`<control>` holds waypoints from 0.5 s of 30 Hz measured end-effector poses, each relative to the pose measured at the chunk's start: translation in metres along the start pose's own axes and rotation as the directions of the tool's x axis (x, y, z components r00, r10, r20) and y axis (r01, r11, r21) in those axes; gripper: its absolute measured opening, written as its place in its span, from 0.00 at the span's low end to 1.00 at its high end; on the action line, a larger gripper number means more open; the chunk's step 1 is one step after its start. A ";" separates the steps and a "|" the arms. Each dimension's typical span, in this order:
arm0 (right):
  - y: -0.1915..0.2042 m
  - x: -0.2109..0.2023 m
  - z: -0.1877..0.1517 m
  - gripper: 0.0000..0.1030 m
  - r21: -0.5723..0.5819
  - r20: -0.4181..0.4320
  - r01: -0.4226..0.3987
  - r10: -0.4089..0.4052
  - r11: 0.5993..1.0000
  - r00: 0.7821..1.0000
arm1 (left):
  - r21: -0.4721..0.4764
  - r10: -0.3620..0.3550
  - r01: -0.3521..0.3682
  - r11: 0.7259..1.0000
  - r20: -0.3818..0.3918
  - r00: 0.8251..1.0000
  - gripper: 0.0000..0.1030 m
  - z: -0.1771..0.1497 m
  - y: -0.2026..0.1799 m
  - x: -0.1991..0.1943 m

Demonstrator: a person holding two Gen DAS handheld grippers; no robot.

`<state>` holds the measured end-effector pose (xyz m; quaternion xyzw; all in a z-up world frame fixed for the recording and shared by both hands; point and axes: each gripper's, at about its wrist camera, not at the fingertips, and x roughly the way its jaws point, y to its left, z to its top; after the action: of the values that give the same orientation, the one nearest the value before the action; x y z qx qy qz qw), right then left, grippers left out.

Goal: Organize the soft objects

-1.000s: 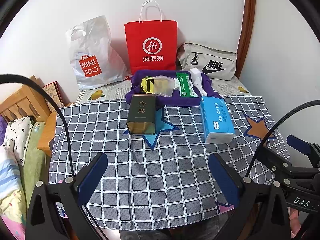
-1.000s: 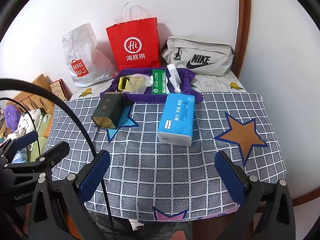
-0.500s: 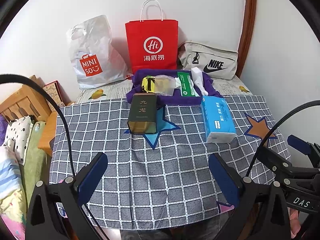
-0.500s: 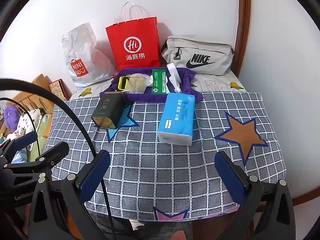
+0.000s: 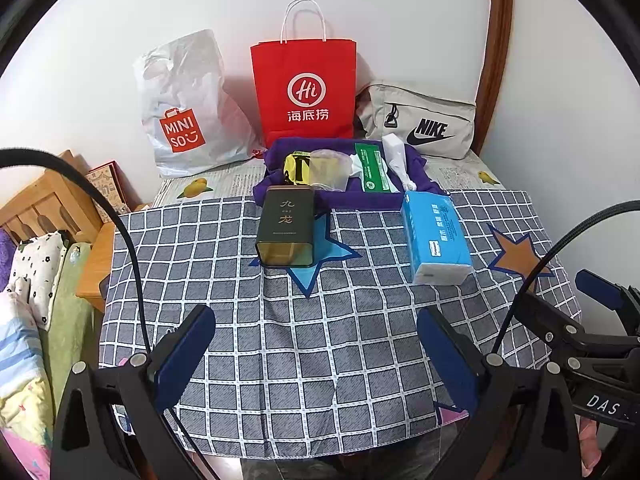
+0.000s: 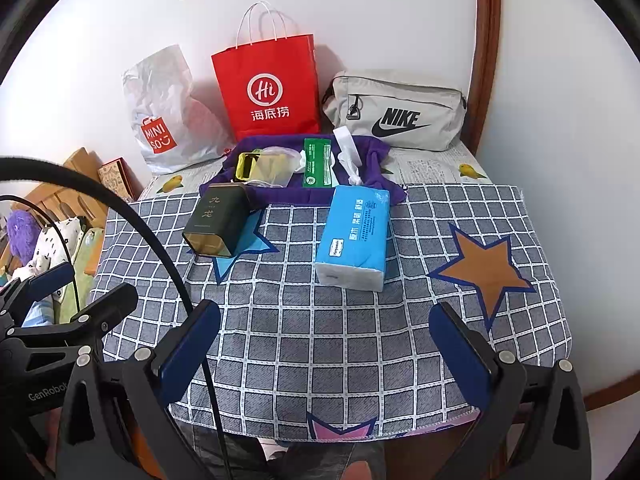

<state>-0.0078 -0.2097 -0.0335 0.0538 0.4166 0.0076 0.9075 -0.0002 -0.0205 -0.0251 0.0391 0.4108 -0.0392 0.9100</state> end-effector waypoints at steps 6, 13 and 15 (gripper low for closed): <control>-0.001 -0.001 0.000 0.99 0.001 -0.001 0.002 -0.002 1.000 1.000 | 0.002 0.004 -0.004 1.000 -0.004 1.000 0.99 0.000 0.000 0.000; 0.000 -0.001 0.000 0.99 -0.001 -0.001 0.004 -0.004 1.000 1.000 | 0.001 0.005 -0.005 1.000 -0.003 1.000 0.99 0.000 -0.001 0.000; 0.000 -0.001 0.000 0.99 -0.001 -0.002 0.005 -0.005 1.000 1.000 | 0.002 0.004 -0.004 1.000 -0.005 1.000 0.99 0.000 -0.001 0.000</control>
<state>-0.0084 -0.2093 -0.0325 0.0523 0.4177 0.0058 0.9071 0.0003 -0.0211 -0.0251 0.0408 0.4128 -0.0378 0.9091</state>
